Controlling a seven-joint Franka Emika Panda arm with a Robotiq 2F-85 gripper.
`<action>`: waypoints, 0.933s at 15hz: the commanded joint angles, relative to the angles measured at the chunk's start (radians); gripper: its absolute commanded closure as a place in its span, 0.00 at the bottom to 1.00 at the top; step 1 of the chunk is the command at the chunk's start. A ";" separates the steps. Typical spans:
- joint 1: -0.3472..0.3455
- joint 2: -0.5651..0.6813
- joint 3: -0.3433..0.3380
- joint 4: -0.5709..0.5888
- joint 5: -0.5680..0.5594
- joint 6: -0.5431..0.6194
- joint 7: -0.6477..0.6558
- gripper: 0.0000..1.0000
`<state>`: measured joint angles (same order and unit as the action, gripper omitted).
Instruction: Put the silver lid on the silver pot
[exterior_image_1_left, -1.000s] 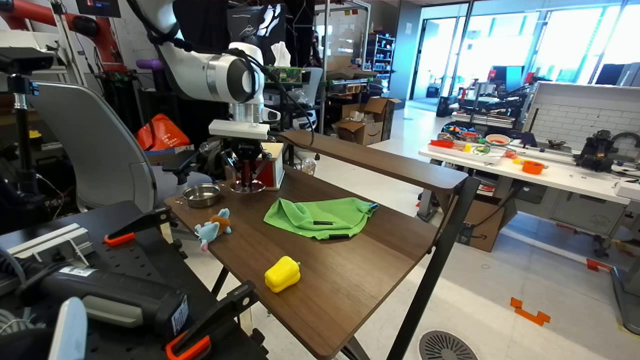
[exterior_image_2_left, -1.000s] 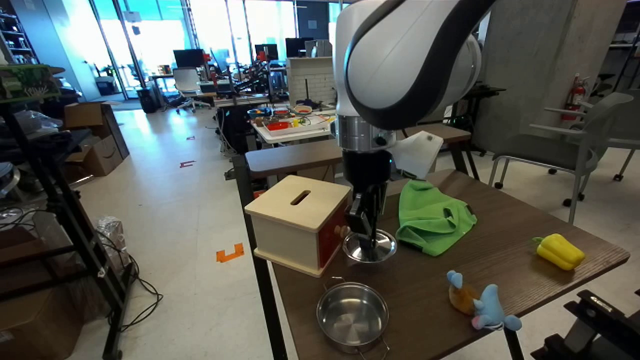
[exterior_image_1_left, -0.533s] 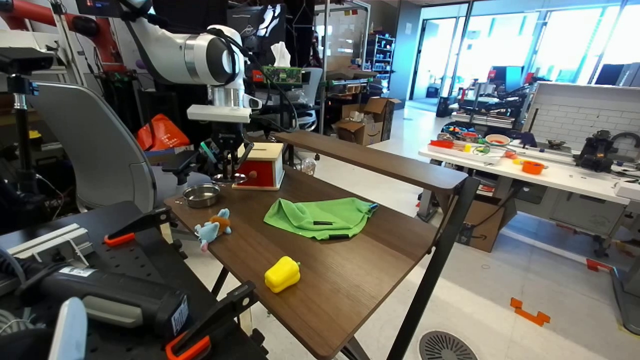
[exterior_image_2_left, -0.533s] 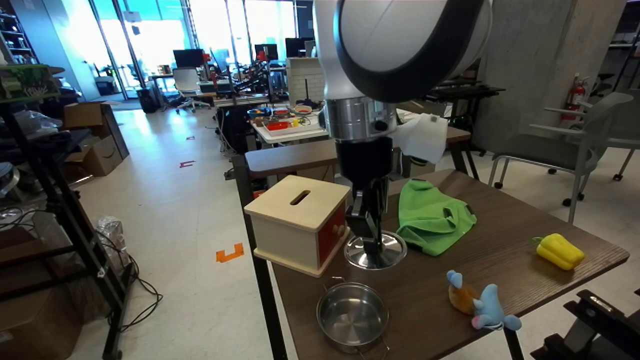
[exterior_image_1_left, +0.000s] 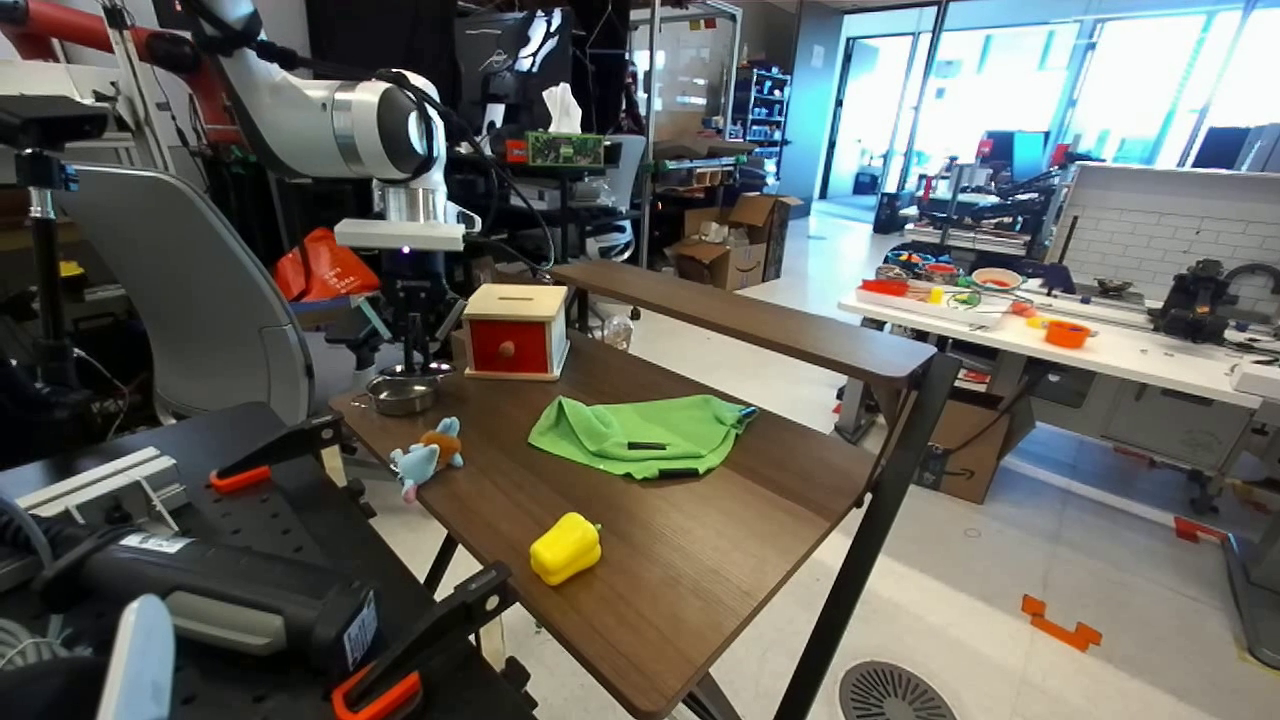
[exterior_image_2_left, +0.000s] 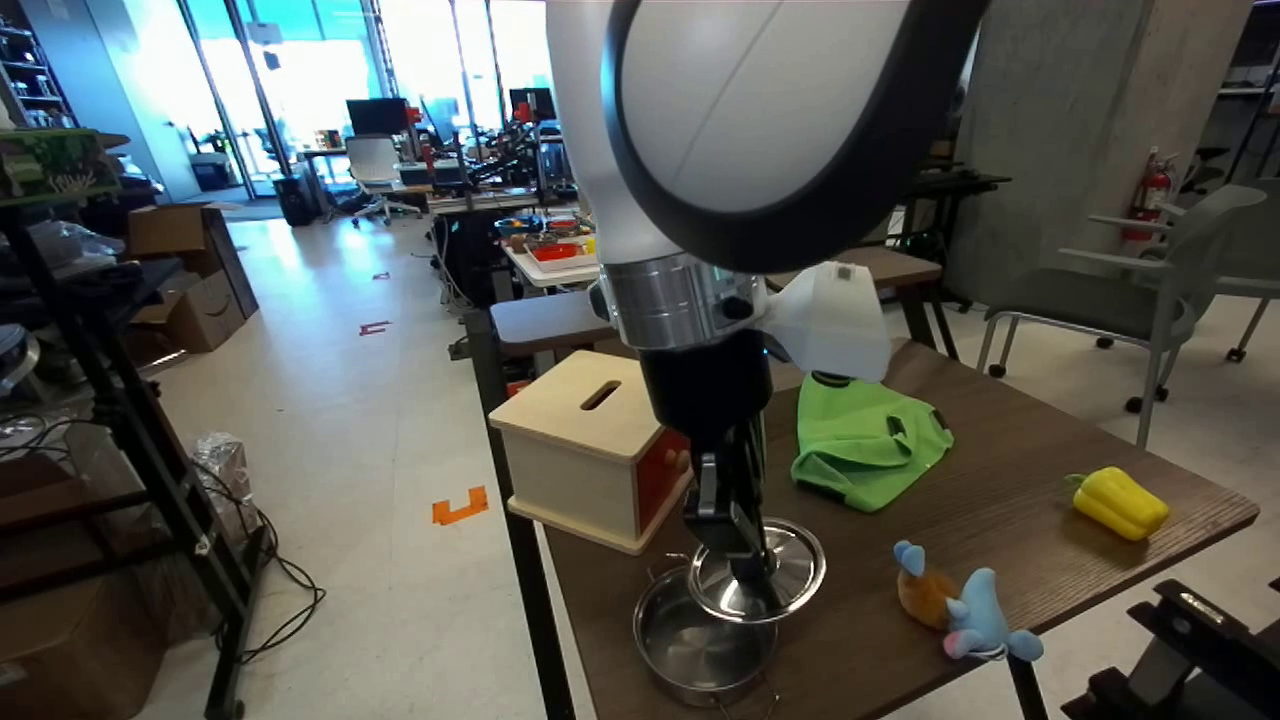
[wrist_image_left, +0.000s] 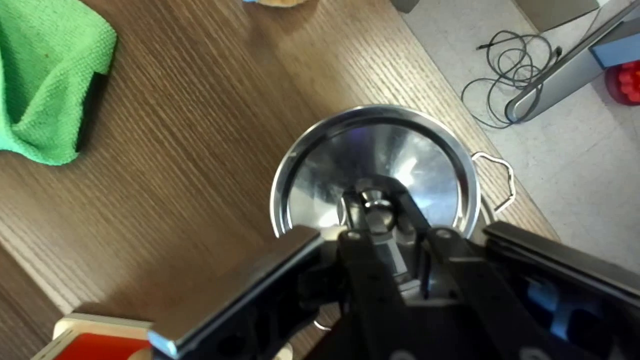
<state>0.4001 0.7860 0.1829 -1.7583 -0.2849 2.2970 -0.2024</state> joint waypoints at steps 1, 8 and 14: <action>0.015 0.027 0.008 0.033 -0.033 -0.041 -0.018 0.95; 0.013 0.091 0.026 0.088 -0.031 -0.027 -0.080 0.95; 0.028 0.090 0.036 0.084 -0.049 0.024 -0.089 0.95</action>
<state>0.4158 0.8663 0.2158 -1.6904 -0.3011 2.3002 -0.2872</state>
